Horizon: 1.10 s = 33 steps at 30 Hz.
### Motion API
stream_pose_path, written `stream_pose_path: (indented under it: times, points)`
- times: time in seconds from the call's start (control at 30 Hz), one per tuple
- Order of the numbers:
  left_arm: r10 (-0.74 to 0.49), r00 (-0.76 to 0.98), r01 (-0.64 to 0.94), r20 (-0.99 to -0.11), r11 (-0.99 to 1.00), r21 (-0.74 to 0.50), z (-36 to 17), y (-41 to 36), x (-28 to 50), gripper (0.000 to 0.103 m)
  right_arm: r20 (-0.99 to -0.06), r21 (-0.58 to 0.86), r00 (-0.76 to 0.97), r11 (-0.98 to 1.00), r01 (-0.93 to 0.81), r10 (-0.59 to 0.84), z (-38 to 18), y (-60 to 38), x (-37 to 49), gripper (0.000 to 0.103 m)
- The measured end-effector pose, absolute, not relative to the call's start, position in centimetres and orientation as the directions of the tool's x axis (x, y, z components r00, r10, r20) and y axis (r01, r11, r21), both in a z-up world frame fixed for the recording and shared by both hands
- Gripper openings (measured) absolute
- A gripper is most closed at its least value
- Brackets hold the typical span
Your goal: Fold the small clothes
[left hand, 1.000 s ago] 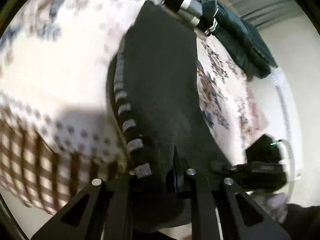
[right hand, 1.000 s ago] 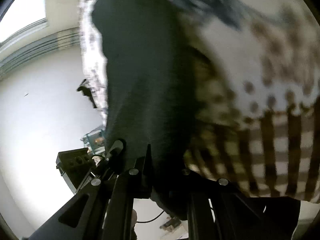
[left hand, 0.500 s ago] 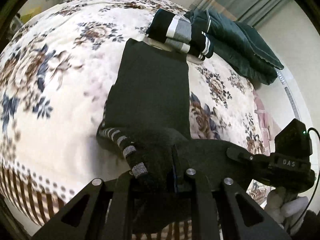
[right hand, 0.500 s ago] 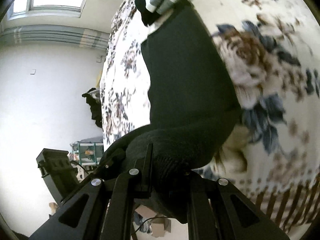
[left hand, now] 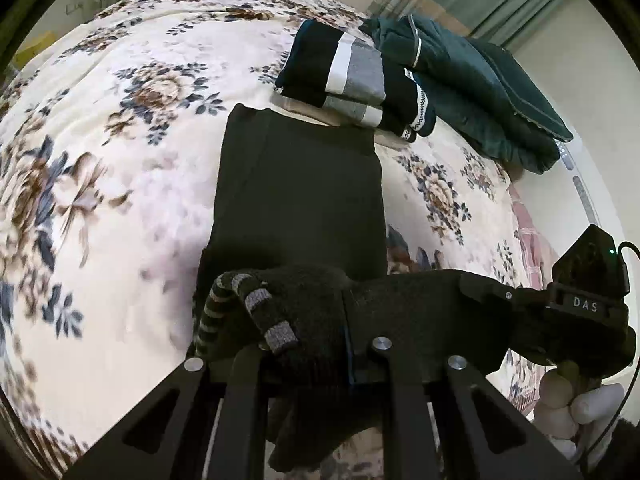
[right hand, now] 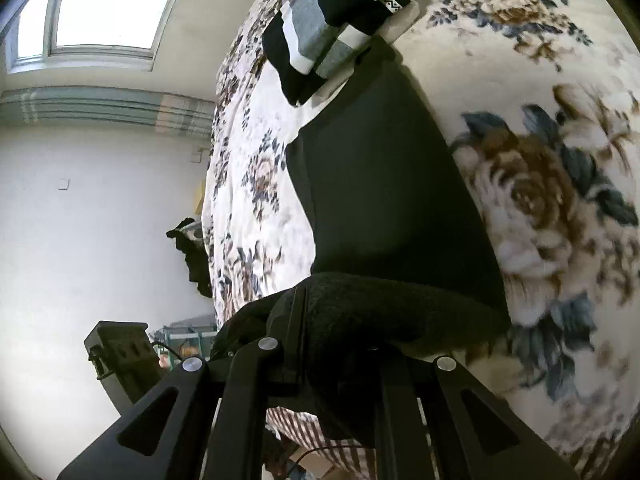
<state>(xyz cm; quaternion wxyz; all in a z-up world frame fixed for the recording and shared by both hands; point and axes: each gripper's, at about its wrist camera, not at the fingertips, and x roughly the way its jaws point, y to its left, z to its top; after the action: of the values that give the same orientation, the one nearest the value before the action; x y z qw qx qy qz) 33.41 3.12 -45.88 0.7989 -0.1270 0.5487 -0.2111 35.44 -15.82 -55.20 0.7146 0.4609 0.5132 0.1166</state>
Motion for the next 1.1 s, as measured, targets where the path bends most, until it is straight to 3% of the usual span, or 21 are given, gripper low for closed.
stream_pose_path:
  times: [0.23, 0.37, 0.43, 0.5, 0.53, 0.6, 0.63, 0.73, 0.93, 1.07, 1.1]
  points:
    - [-0.483, 0.286, 0.200, -0.828, 0.875, -0.442, -47.5, 2.3, 38.7, 0.011, -0.635, 0.771, 0.462, 0.543, 0.331, 0.619, -56.9, -16.4, 41.1, 0.010]
    - [-0.550, 0.219, 0.114, -0.806, 0.835, -0.539, -50.4, 2.4, 43.2, 0.015, -0.647, 0.762, 0.457, 0.536, 0.363, 0.610, -58.7, -17.2, 44.7, 0.011]
    - [-0.600, 0.193, 0.017, -0.776, 0.793, -0.609, -52.7, 3.3, 45.7, 0.023, -0.649, 0.760, 0.439, 0.505, 0.409, 0.621, -60.5, -17.9, 46.8, 0.014]
    - [-0.650, 0.211, -0.092, -0.730, 0.730, -0.677, -54.7, 5.1, 48.0, 0.049, -0.642, 0.755, 0.425, 0.432, 0.493, 0.638, -63.1, -19.2, 48.8, 0.016]
    - [-0.667, 0.230, -0.137, -0.708, 0.698, -0.702, -55.2, 6.1, 48.7, 0.053, -0.628, 0.759, 0.423, 0.397, 0.516, 0.653, -64.1, -19.6, 49.5, 0.021]
    - [-0.677, 0.283, -0.201, -0.679, 0.651, -0.732, -55.7, 8.0, 49.7, 0.059, -0.584, 0.777, 0.429, 0.321, 0.542, 0.690, -65.7, -20.5, 50.9, 0.043]
    - [-0.666, 0.305, -0.211, -0.680, 0.649, -0.731, -55.5, 8.9, 50.1, 0.061, -0.537, 0.803, 0.457, 0.263, 0.535, 0.709, -66.1, -21.2, 51.3, 0.058]
    - [-0.624, 0.316, -0.164, -0.715, 0.706, -0.689, -54.9, 9.8, 50.3, 0.062, -0.490, 0.838, 0.511, 0.220, 0.500, 0.706, -65.5, -23.0, 51.5, 0.060]
    - [-0.549, 0.227, 0.072, -0.804, 0.833, -0.548, -55.0, 5.7, 50.0, 0.062, -0.714, 0.699, 0.399, 0.572, 0.429, 0.575, -63.4, -23.6, 51.9, 0.061]
    - [-0.513, 0.165, 0.254, -0.842, 0.847, -0.466, -55.8, 0.1, 51.0, 0.062, -0.812, 0.582, 0.335, 0.712, 0.393, 0.479, -64.7, -22.7, 53.9, 0.061]
    - [-0.455, 0.144, 0.284, -0.879, 0.870, -0.404, -56.6, -1.6, 51.5, 0.062, -0.821, 0.569, 0.324, 0.726, 0.387, 0.470, -65.2, -22.5, 54.3, 0.061]
